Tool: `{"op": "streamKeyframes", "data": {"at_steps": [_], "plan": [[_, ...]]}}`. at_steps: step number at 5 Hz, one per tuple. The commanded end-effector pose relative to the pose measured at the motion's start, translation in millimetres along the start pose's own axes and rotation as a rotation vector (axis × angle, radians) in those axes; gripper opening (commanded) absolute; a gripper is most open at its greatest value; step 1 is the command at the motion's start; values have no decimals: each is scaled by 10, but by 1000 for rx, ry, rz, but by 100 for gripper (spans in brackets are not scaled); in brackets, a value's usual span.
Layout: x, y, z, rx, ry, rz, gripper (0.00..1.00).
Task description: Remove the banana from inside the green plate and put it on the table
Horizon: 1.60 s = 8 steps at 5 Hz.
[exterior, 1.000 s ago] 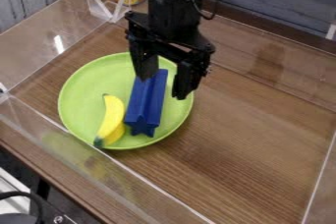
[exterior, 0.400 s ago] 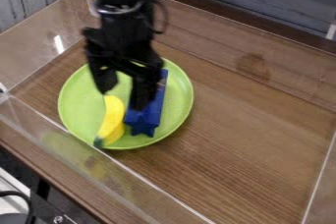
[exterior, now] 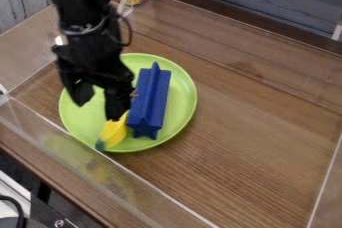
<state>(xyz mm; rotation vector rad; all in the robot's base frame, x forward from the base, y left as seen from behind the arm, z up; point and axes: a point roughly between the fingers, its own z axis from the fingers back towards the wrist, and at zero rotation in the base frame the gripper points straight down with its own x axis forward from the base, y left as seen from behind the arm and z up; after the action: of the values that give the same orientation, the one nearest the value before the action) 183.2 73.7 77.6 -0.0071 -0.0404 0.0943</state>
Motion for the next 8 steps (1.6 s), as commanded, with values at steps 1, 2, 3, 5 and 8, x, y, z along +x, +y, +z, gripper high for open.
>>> {"op": "streamKeyframes", "data": {"at_steps": [1,2,3,5,8], "plan": [[17,73,-119,0,-33,69,100],[105,79,-305,-4,-46,147,100],[198,86,-425,-5,-52,217,100],[255,155,-374,-22,-53,125,0],[468,146,-259,-16,-19,134,100]]}}
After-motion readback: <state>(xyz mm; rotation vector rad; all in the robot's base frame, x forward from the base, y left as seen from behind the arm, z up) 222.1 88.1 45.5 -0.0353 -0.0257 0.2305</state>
